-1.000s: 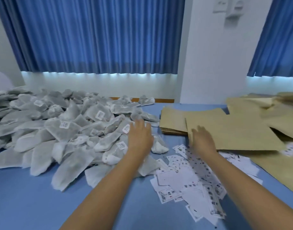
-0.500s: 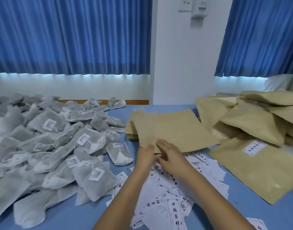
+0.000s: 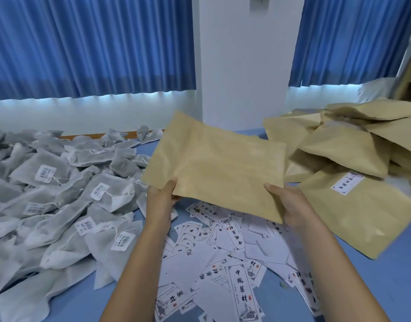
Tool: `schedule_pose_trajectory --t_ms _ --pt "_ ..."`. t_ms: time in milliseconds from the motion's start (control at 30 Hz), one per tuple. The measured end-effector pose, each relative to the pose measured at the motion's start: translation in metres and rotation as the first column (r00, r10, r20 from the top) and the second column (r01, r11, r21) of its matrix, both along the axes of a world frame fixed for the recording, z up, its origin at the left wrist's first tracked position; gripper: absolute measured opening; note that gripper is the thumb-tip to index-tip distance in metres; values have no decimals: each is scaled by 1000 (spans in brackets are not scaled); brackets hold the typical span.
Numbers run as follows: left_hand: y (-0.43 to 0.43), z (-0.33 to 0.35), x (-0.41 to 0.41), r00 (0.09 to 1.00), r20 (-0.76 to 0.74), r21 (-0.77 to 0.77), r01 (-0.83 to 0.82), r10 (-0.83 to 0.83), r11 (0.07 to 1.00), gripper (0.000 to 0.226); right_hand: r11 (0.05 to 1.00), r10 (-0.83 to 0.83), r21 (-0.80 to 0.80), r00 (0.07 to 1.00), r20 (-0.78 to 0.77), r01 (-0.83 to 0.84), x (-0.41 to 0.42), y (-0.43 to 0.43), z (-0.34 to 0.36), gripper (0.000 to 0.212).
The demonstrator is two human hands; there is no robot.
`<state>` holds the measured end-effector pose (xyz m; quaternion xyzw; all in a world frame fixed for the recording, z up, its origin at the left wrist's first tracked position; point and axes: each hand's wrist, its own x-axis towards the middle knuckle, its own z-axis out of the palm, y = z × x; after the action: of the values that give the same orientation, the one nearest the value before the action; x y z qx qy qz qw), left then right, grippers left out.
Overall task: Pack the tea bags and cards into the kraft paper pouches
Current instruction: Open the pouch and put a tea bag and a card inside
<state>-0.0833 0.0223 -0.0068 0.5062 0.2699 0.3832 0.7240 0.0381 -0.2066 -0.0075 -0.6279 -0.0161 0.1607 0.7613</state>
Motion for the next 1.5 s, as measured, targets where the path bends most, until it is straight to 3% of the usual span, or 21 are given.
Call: schedule_pose_trajectory --t_ms 33,67,100,133,167,200,267,333,400,567,767,967,1033,1067,1100,1167,1200,1233,1333,1400,1500 --pt "-3 -1 -1 982 -126 209 -116 144 971 58 999 -52 -13 998 18 52 -3 5 -1 12" --pt "-7 -2 -4 909 -219 457 -226 355 860 71 992 -120 -35 990 74 122 -7 11 -4 16" --pt "-13 -2 -6 828 -205 679 -263 522 685 78 984 -168 -36 978 123 173 -13 19 -5 19" --pt "-20 0 -6 817 -134 826 -221 561 519 76 986 -166 34 979 117 163 -21 28 -7 22" --pt "-31 1 -5 892 -112 890 -106 438 443 69 985 -114 141 991 68 104 -29 37 -6 25" --pt "-43 1 -2 963 -163 899 55 215 435 61 962 -18 274 1000 4 17 -37 46 -7 29" --pt "-66 -6 5 928 -354 857 372 -118 357 57 879 154 466 985 -75 -102 -45 53 -9 32" --pt "-74 -16 12 894 -437 856 447 -98 260 54 805 301 555 950 -83 -207 -49 54 -7 26" --pt "-72 -17 12 914 -387 852 404 -119 334 44 752 393 592 918 -52 -289 -50 52 -5 24" --pt "-65 -9 7 928 -260 719 370 -266 588 26 739 411 563 910 57 -369 -48 49 -4 22" --pt "-63 -6 4 880 -220 530 471 -422 705 27 755 443 470 884 148 -457 -42 43 -7 25" --pt "-55 -5 1 808 -178 370 584 -562 722 25 769 460 427 876 146 -476 -40 39 -7 39" --pt "-57 -3 -1 825 -181 370 561 -535 740 23 773 462 423 877 137 -473 -39 38 -5 36" --pt "-59 -3 -2 861 -211 443 506 -463 740 22 786 459 400 878 134 -472 -40 38 -5 31" --pt "-60 -4 -1 900 -264 580 436 -348 688 21 813 446 354 885 130 -462 -42 40 -5 26" --pt "-68 -9 2 921 -385 851 382 -65 360 24 889 377 233 919 115 -394 -47 45 -7 19" --pt "-73 -11 3 906 -422 888 406 32 218 26 917 332 199 938 99 -345 -49 48 -10 19" --pt "-77 -12 5 892 -444 891 430 83 150 27 936 285 194 956 70 -294 -50 50 -11 20" --pt "-82 -12 7 918 -382 918 364 109 157 19 941 222 259 975 8 -216 -46 50 -12 21" --pt "-85 -13 6 939 -294 952 270 177 147 16 939 222 259 974 50 -227 -46 50 -12 24" --pt "-86 -12 4 906 -256 965 220 338 141 11 971 191 104 961 201 -214 -54 56 -13 28"
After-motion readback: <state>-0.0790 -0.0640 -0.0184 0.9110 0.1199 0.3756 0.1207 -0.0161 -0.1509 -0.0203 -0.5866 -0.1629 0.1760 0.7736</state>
